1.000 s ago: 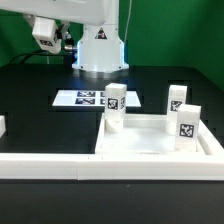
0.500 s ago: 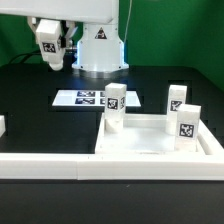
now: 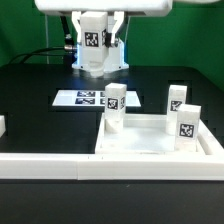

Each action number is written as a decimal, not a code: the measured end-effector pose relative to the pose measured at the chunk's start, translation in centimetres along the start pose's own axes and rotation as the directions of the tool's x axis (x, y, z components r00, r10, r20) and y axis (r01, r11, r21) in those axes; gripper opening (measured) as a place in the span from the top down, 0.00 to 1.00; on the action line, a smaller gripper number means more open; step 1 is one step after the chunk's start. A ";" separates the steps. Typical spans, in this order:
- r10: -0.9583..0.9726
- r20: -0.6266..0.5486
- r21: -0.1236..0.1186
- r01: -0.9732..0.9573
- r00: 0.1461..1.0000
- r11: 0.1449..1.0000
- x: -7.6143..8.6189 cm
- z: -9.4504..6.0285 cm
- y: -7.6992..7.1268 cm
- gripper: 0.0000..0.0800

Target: Assemble square table

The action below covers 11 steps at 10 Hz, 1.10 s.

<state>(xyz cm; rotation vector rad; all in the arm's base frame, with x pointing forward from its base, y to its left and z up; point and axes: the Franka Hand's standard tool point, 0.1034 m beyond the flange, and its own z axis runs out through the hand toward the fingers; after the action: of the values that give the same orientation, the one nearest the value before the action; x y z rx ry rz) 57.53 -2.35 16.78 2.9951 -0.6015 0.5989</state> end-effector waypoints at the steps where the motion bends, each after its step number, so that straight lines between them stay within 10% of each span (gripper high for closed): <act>1: -0.010 -0.029 0.008 0.010 1.000 1.000 0.2 0.1 -0.4 0.64; 6: 0.010 -0.140 0.004 -0.010 0.990 1.000 0.0 2.4 0.7 0.64; 8: 0.000 -0.171 0.015 0.002 0.985 1.000 1.9 3.7 -1.1 0.64; 11: -0.035 -0.155 -0.007 0.034 0.987 0.999 -0.8 6.8 -2.0 0.64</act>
Offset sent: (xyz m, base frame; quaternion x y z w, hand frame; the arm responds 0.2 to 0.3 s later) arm 0.0000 0.0000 0.0000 0.0000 0.0000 0.0000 1.0000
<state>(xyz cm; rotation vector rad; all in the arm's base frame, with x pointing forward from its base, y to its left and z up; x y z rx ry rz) 60.08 -0.88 10.23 2.9128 -0.5384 0.8170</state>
